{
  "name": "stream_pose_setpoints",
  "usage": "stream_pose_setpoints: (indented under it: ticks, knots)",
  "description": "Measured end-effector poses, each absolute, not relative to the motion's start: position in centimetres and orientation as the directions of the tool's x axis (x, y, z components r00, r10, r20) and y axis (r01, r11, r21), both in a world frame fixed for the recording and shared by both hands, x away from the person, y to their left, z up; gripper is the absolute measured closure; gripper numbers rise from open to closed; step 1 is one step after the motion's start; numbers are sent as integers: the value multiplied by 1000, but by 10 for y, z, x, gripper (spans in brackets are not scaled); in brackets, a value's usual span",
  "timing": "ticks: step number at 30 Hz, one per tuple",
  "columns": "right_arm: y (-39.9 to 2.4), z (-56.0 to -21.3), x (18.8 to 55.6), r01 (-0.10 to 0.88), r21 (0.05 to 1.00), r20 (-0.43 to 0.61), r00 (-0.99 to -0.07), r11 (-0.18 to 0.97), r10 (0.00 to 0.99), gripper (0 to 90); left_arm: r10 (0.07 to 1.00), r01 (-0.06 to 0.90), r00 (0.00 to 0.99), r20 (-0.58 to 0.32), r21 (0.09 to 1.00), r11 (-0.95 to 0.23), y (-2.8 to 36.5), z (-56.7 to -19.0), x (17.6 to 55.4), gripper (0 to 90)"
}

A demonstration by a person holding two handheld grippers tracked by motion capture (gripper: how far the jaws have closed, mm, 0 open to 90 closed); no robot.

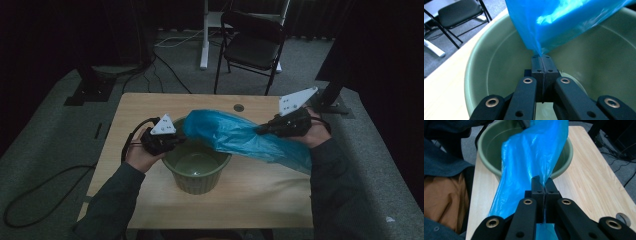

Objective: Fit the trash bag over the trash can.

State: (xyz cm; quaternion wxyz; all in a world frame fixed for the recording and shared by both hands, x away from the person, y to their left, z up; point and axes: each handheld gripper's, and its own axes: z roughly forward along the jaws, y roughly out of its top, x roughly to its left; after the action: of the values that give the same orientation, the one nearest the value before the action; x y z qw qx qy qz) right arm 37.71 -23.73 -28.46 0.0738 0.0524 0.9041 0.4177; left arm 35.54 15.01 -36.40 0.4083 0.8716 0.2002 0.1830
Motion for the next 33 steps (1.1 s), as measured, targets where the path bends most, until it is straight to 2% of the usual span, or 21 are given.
stream_pose_setpoints:
  ticks: [5, 20, 33]
  knots:
    - [-233, -285, 381, 37, 768, -87, -983, 640, 161, 895, 493, 205, 857, 150, 779, -593, 154, -366, 353, 898]
    - [-198, -291, 389, 28, 753, -68, -990, 657, 121, 895, 408, 133, 896, 178, 766, -629, 136, -359, 340, 890]
    - [-202, -299, 393, 69, 730, -35, -990, 679, 138, 895, 478, 179, 864, 158, 792, -584, 162, -358, 341, 813]
